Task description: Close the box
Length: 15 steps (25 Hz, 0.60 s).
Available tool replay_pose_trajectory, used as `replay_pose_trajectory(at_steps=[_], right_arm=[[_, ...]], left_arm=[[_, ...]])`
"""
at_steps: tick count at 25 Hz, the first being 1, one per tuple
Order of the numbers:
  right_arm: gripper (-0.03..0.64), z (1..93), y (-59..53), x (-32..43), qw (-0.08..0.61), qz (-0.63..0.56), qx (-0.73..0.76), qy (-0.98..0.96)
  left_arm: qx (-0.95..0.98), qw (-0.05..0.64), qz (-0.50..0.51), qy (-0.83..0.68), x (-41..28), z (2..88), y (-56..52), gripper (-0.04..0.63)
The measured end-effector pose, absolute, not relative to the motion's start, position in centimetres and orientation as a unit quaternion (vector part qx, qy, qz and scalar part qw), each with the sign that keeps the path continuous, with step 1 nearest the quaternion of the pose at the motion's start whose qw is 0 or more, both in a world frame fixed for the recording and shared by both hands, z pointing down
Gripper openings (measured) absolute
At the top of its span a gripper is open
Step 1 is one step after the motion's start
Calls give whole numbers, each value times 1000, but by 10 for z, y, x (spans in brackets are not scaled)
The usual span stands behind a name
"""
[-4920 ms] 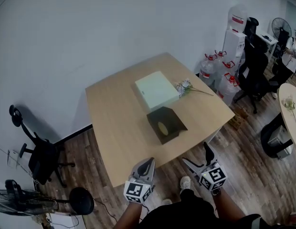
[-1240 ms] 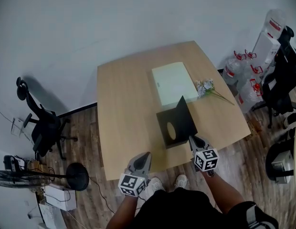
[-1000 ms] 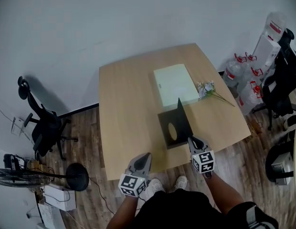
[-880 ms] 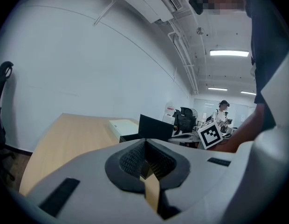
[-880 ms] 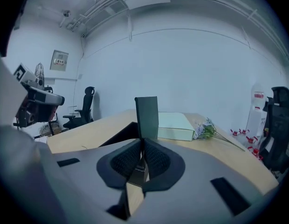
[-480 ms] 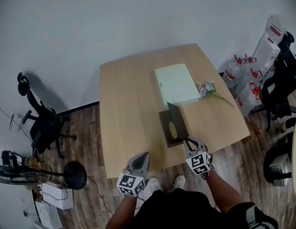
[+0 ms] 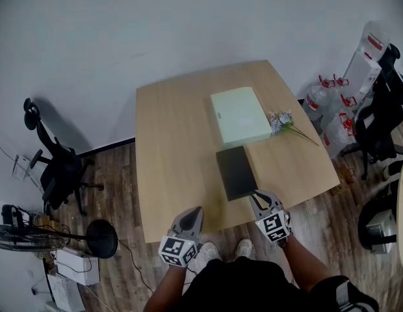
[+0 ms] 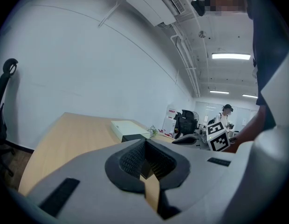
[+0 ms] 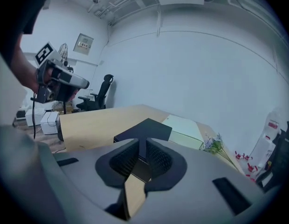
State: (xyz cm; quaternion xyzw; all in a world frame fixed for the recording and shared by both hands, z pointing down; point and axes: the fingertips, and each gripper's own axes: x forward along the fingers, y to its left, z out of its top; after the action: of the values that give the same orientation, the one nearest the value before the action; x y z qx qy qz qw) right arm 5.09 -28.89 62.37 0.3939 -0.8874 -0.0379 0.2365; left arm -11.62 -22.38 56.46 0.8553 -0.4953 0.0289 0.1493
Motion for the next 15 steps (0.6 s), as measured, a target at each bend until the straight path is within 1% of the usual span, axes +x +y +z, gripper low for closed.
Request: replay_pose_trajectory(at_steps=[8, 11, 13, 15], right_arm=[[54, 570, -293, 55, 116, 56, 417, -900], [43, 552, -295, 58, 91, 60, 428, -897], [14, 544, -296, 61, 83, 56, 436, -894], [12, 538, -295, 62, 82, 50, 438, -894]], left_arm=[[861, 142, 32, -488, -107, 561, -227, 15], [862, 136, 32, -488, -106, 557, -230, 15], [862, 135, 32, -488, -106, 555, -232, 15], [862, 134, 33, -488, -105, 554, -233, 15]])
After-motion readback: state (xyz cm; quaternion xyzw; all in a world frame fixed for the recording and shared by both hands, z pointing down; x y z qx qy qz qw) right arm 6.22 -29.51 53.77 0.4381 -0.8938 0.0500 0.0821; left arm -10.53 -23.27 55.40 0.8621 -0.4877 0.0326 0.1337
